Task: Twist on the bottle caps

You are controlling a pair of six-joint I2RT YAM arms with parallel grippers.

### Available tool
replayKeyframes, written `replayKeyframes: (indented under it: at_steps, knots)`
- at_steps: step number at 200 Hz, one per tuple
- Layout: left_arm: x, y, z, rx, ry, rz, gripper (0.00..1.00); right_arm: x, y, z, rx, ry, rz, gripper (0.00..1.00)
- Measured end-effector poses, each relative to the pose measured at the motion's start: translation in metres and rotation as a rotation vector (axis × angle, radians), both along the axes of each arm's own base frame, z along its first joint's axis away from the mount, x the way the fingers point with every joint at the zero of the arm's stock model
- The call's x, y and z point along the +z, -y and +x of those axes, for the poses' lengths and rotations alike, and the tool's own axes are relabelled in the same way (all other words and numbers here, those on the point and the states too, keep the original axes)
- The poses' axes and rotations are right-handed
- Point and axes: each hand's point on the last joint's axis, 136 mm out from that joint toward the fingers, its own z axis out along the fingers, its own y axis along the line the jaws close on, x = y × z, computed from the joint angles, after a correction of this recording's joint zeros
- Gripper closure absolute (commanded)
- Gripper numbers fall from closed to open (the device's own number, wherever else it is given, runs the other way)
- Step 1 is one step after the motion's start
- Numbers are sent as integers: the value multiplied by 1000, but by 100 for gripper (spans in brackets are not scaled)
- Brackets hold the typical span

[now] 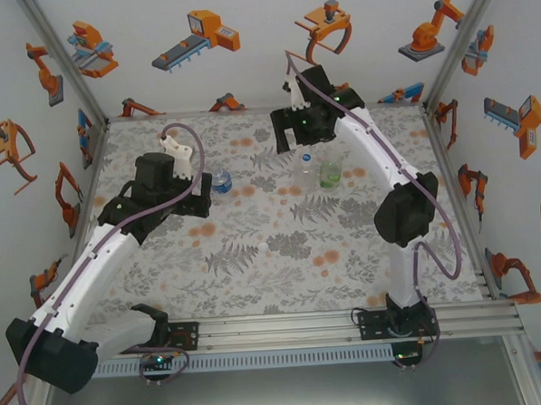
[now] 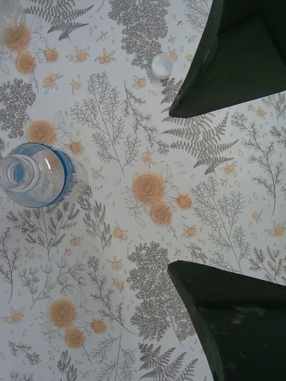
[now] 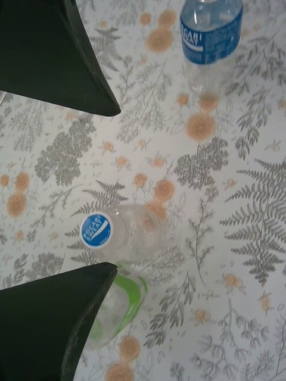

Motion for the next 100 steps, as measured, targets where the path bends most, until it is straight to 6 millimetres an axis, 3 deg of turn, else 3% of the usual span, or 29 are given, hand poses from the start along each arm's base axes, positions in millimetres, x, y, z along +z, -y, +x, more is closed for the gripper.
replayKeyframes:
  at_steps: [40,100]
  knots:
    - [4,-9,-5,21,21,17,3,-9,-25,-16,53,17,86,9]
    - [3,-11,-28,-52,68,12,3,-42,-96,-59,215,153,144,17]
